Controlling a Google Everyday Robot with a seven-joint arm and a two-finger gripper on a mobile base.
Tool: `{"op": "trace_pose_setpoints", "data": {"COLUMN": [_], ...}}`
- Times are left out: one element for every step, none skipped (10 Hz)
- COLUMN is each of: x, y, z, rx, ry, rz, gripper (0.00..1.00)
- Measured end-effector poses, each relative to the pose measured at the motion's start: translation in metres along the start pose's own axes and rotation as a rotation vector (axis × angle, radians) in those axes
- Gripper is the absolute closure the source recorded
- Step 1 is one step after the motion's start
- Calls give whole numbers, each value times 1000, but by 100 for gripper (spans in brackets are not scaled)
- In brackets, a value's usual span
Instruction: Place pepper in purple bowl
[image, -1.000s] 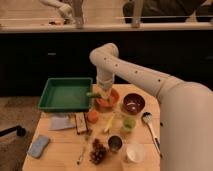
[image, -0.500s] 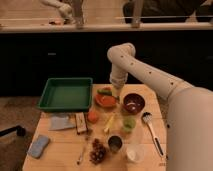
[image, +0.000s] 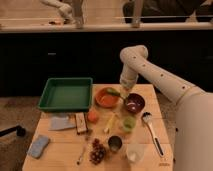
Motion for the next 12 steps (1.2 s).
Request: {"op": "trace_pose_setpoints", "data": {"x": [1, 0, -1, -1, 0, 1, 1, 0, -3, -6, -10, -12], "y": [0, 1, 1, 2, 1, 0, 1, 7, 17, 28, 39, 49], "z": [0, 0, 0, 0, 1, 1, 1, 1, 1, 0, 0, 0], "rx": [-1, -1, -1, -1, 0, -1, 2, 10, 18, 28, 39, 53], "ry": [3, 3, 3, 3, 3, 2, 1, 2, 2, 4, 7, 9], "rz": [-1, 2, 4, 4, 2, 1, 3, 28, 56, 81, 106, 129], "gripper": [100, 100, 100, 100, 100, 100, 100, 100, 100, 100, 100, 100]}}
